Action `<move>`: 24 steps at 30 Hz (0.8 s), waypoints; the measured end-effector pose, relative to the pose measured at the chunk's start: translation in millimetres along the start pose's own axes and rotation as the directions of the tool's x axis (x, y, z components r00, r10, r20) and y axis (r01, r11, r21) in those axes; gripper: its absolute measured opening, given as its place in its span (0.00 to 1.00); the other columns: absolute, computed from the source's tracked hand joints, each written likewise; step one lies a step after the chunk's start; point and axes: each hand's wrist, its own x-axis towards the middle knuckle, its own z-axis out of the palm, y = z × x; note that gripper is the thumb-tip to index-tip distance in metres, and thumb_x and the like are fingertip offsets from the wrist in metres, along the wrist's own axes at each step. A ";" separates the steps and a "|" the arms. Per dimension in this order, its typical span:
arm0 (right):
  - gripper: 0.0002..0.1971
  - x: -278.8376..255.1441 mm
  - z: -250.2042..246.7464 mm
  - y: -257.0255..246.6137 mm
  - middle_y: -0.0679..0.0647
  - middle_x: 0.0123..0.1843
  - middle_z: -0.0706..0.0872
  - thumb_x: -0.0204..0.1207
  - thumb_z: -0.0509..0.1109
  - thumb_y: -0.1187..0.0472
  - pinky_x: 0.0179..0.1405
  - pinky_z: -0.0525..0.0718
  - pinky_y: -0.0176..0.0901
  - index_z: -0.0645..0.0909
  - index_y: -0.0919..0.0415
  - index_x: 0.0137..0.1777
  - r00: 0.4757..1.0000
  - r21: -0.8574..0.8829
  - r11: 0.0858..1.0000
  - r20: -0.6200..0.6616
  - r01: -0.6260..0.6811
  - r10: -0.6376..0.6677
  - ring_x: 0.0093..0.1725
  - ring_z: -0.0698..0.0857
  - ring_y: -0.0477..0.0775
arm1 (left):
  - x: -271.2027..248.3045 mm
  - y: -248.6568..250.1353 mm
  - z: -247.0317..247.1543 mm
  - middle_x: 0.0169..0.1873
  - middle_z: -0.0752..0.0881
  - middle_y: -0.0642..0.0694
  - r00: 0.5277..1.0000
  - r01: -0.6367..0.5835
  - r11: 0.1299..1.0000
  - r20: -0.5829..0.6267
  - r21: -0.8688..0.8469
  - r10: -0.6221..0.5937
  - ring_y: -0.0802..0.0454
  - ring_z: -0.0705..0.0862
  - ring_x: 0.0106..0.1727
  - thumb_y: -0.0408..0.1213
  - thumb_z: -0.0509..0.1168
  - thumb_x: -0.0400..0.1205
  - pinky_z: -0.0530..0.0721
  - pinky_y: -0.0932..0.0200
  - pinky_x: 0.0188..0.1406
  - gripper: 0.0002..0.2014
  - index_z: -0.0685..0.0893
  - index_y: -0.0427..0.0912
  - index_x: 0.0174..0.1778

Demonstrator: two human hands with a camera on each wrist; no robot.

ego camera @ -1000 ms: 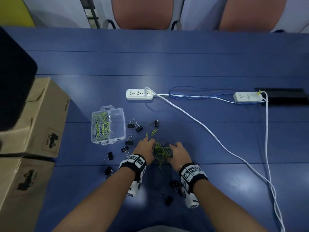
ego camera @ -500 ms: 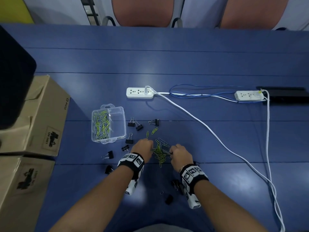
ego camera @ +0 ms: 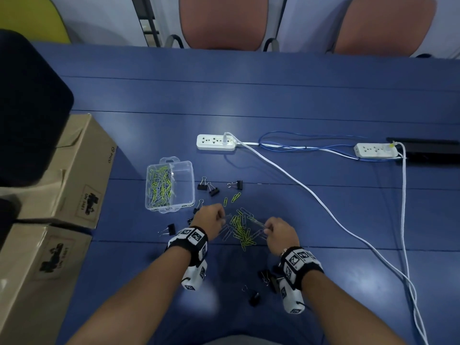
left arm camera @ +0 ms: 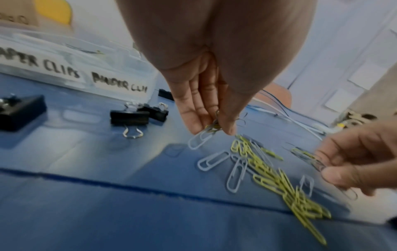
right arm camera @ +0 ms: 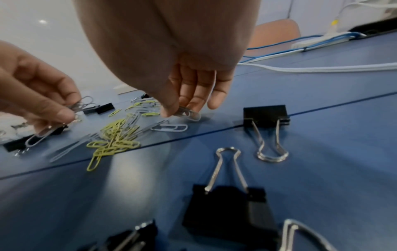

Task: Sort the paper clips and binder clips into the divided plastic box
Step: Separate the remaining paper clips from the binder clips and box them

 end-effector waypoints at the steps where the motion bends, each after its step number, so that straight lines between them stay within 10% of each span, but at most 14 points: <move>1: 0.06 1.0 -1.6 0.7 0.48 0.45 0.82 0.78 0.67 0.63 0.50 0.81 0.47 0.77 0.51 0.43 1.000 0.056 0.998 -0.021 -0.013 0.014 0.45 0.82 0.53 | -0.4 -0.3 -4.3 0.31 0.84 0.50 1.000 0.001 1.000 -0.015 -0.028 -0.002 0.50 0.82 0.34 0.33 0.71 0.76 0.75 0.61 0.31 0.06 0.81 0.45 0.38; 18: 0.03 47.7 -9.4 -127.6 0.51 0.37 0.89 0.71 0.78 0.66 0.44 0.85 0.37 0.87 0.59 0.41 0.995 0.567 0.818 -0.075 0.093 -0.061 0.40 0.87 0.48 | 14.0 -78.0 -127.5 0.31 0.83 0.46 0.841 0.207 0.909 -0.409 -0.362 -0.355 0.52 0.79 0.33 0.29 0.74 0.73 0.84 0.61 0.40 0.08 0.81 0.44 0.34; 24: 0.05 78.1 -2.7 -204.3 0.50 0.35 0.87 0.69 0.79 0.66 0.38 0.79 0.30 0.86 0.56 0.38 0.991 0.540 0.834 0.007 0.109 -0.135 0.35 0.83 0.45 | 27.3 -103.6 -137.5 0.30 0.81 0.46 0.802 0.262 0.908 -0.449 -0.328 -0.394 0.52 0.78 0.29 0.29 0.71 0.75 0.76 0.70 0.26 0.06 0.80 0.38 0.36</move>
